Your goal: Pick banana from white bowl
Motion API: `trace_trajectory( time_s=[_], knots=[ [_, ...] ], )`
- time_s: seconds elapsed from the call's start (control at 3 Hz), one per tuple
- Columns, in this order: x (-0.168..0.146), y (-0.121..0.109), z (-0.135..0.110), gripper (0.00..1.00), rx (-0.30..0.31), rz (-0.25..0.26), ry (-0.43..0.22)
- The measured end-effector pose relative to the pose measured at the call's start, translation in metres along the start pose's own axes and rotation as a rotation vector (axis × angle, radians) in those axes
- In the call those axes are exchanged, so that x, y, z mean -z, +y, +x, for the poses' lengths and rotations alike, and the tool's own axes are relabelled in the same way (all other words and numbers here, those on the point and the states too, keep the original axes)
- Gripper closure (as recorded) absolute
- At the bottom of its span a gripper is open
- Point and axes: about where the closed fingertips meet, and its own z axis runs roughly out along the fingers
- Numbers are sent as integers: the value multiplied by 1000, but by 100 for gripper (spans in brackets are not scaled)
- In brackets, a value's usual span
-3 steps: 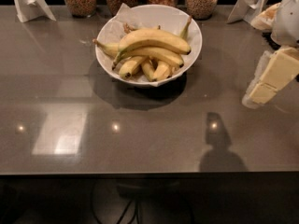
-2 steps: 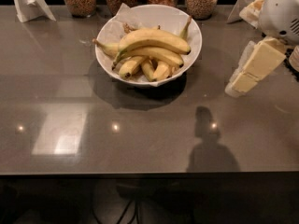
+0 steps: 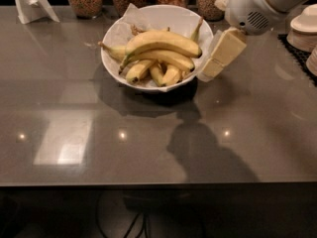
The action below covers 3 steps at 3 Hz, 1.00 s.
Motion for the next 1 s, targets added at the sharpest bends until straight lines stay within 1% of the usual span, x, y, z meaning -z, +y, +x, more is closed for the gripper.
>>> trace_trajectory(
  time_s=[0.33, 0.67, 1.0],
  knots=[
    [-35, -16, -30, 0, 8, -34, -50],
    [-60, -29, -58, 0, 20, -58, -92],
    [-80, -36, -79, 0, 34, -77, -119]
  ],
)
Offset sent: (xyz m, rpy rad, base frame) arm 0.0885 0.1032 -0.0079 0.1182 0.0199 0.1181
